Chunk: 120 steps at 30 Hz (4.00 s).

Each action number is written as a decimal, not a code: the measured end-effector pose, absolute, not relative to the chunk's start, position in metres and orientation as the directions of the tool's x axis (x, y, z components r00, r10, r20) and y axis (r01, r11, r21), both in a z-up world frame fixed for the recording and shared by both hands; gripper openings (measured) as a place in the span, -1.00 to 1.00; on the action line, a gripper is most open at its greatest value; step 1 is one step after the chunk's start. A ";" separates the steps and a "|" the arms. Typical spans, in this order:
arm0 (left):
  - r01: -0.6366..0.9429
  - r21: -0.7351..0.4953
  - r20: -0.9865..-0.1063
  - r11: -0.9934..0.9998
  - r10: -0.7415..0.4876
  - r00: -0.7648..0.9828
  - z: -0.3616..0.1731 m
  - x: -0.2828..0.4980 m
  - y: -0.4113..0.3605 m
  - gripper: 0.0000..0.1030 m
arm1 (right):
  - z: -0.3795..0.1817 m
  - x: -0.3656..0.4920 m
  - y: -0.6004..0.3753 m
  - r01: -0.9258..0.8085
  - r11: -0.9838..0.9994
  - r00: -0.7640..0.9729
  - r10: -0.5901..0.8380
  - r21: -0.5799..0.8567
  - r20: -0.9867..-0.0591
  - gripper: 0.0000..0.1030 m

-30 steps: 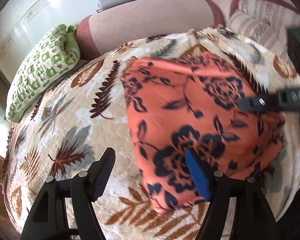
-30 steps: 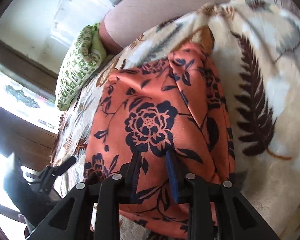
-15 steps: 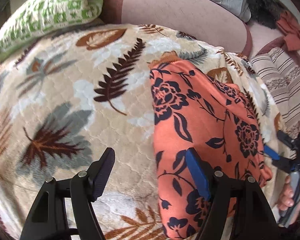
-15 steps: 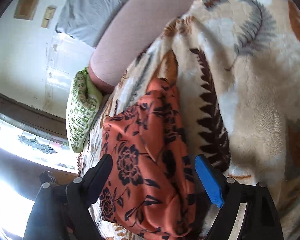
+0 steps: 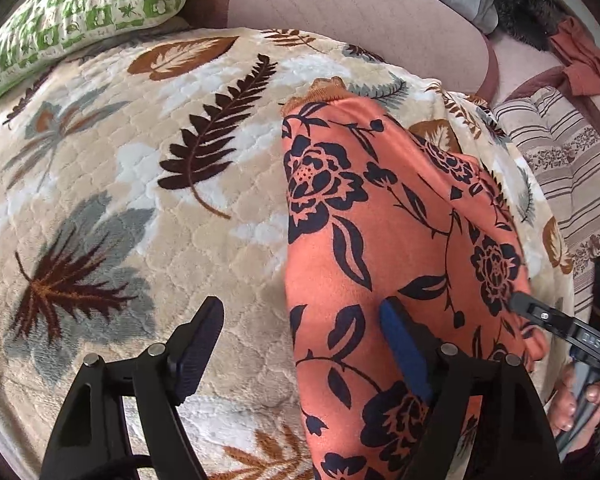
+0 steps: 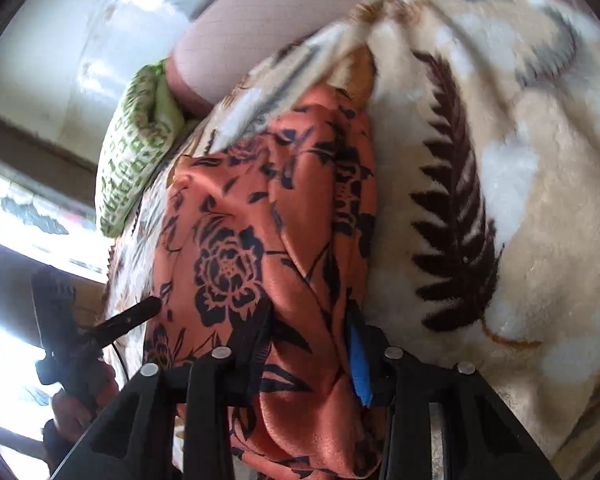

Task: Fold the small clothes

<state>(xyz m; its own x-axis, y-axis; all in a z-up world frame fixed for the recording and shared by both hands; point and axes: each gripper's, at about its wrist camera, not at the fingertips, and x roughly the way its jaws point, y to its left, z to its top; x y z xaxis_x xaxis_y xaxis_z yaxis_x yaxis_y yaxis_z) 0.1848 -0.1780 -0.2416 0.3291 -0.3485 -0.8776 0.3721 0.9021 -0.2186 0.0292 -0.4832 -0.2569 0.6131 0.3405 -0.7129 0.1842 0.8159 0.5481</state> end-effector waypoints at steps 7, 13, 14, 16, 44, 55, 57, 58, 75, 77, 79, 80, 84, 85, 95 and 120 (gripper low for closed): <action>0.399 -0.120 -0.880 0.909 -0.283 0.381 -0.231 0.185 -0.174 0.59 | -0.232 0.001 -0.458 0.057 0.840 0.638 0.385 0.539 -0.667 -0.52; 0.406 -0.104 -0.887 0.908 -0.269 0.375 -0.243 0.183 -0.176 0.59 | -0.269 0.010 -0.474 0.164 0.783 0.529 0.443 0.599 -0.724 -0.33; 0.407 -0.107 -0.886 0.907 -0.272 0.374 -0.243 0.183 -0.176 0.59 | -0.265 0.010 -0.475 0.155 0.790 0.536 0.437 0.593 -0.722 -0.30; 0.406 -0.120 -0.884 0.906 -0.284 0.372 -0.241 0.183 -0.175 0.59 | -0.261 0.005 -0.480 0.177 0.793 0.553 0.409 0.583 -0.725 0.24; 0.422 -0.458 -0.831 0.782 -0.545 0.109 -0.272 0.207 -0.208 0.58 | -0.316 0.081 -0.478 0.215 0.555 0.555 0.608 0.803 -0.568 0.33; 0.446 -0.428 -0.822 0.786 -0.543 0.169 -0.261 0.198 -0.210 -0.12 | -0.298 0.073 -0.461 0.170 0.678 0.573 0.522 0.715 -0.632 -0.06; 0.461 -0.400 -0.828 0.792 -0.528 0.187 -0.254 0.192 -0.210 -0.17 | -0.293 0.071 -0.457 0.159 0.695 0.581 0.508 0.701 -0.636 -0.06; 0.466 -0.389 -0.831 0.795 -0.521 0.196 -0.252 0.190 -0.211 -0.19 | -0.291 0.069 -0.457 0.154 0.697 0.587 0.506 0.700 -0.632 -0.07; 0.439 -0.327 -0.766 0.837 -0.507 0.395 -0.158 0.156 -0.124 -0.22 | -0.230 0.049 -0.384 -0.106 0.656 0.693 0.588 0.747 -0.418 -0.12; 0.433 -0.301 -0.765 0.850 -0.486 0.422 -0.149 0.150 -0.113 -0.22 | -0.225 0.049 -0.372 -0.141 0.644 0.686 0.611 0.752 -0.395 -0.12; 0.425 -0.278 -0.761 0.862 -0.467 0.450 -0.141 0.142 -0.100 -0.22 | -0.222 0.048 -0.362 -0.168 0.628 0.676 0.634 0.760 -0.374 -0.12; 0.419 -0.271 -0.758 0.866 -0.461 0.462 -0.138 0.140 -0.095 -0.22 | -0.221 0.048 -0.357 -0.178 0.621 0.671 0.644 0.763 -0.367 -0.12; 0.404 -0.235 -0.745 0.884 -0.431 0.509 -0.131 0.129 -0.080 -0.22 | -0.216 0.047 -0.338 -0.218 0.609 0.652 0.672 0.763 -0.351 -0.12; 0.401 -0.227 -0.744 0.887 -0.424 0.516 -0.130 0.127 -0.078 -0.22 | -0.216 0.048 -0.336 -0.222 0.608 0.649 0.676 0.762 -0.350 -0.12; 0.376 -0.134 -0.748 0.917 -0.343 0.569 -0.130 0.110 -0.073 -0.22 | -0.225 0.082 -0.321 -0.214 0.589 0.625 0.696 0.779 -0.355 -0.12; 0.303 -0.091 -0.810 0.949 -0.247 0.532 -0.174 0.138 -0.064 -0.21 | -0.240 0.133 -0.302 -0.096 0.613 0.564 0.683 0.784 -0.465 -0.12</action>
